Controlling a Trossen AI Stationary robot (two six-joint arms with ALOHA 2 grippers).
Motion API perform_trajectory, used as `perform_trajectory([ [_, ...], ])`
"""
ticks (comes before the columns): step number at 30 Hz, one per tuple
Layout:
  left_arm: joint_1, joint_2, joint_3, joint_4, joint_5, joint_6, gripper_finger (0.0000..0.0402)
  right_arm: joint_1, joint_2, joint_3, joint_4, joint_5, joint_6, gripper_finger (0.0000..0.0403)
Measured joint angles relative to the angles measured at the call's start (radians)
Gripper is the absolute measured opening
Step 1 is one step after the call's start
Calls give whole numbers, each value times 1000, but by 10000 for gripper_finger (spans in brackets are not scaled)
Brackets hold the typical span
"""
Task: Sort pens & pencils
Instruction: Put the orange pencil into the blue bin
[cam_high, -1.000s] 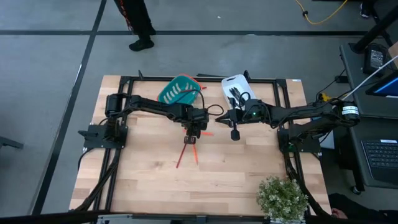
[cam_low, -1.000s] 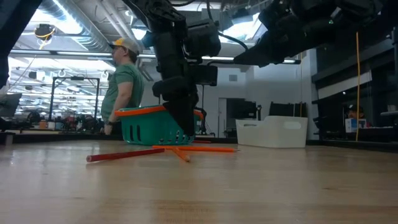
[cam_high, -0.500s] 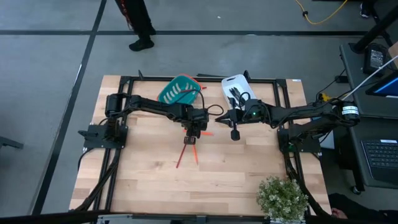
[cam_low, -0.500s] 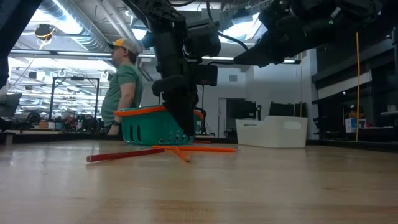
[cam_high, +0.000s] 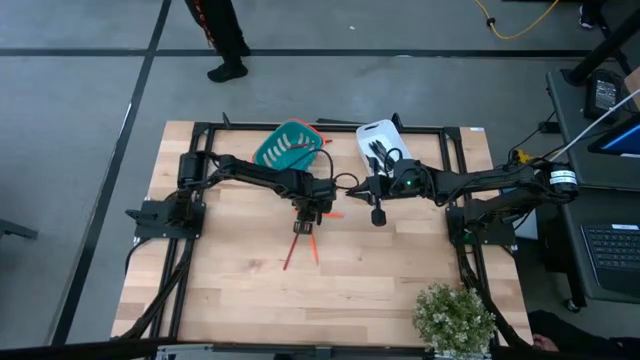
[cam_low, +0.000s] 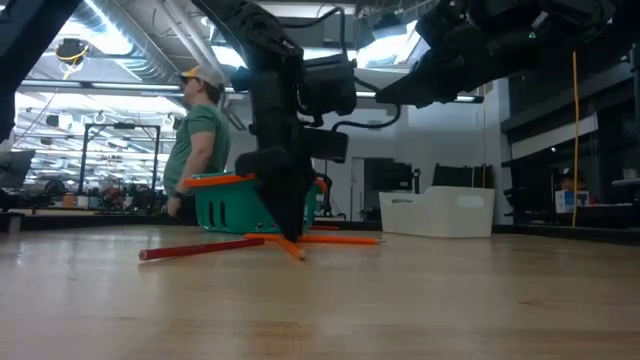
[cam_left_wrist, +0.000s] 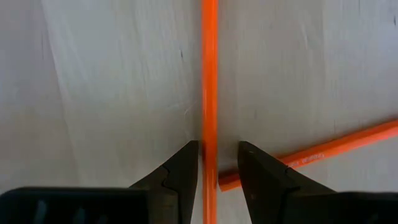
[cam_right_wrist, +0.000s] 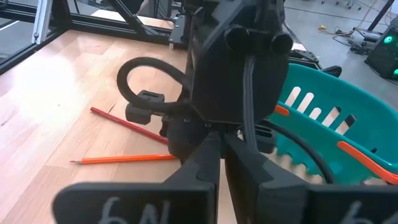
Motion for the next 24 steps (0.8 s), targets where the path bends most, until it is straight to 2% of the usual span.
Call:
perform_trajectory([
  [5, 14, 6, 1, -3, 6, 0, 109, 0, 0, 0, 0, 0, -1, 26],
  [10, 25, 8, 1, 2, 71, 0, 109, 0, 0, 0, 0, 1, -1, 26],
  [24, 21, 23, 0, 43, 80, 16, 109, 0, 0, 0, 1, 3, -1, 26],
])
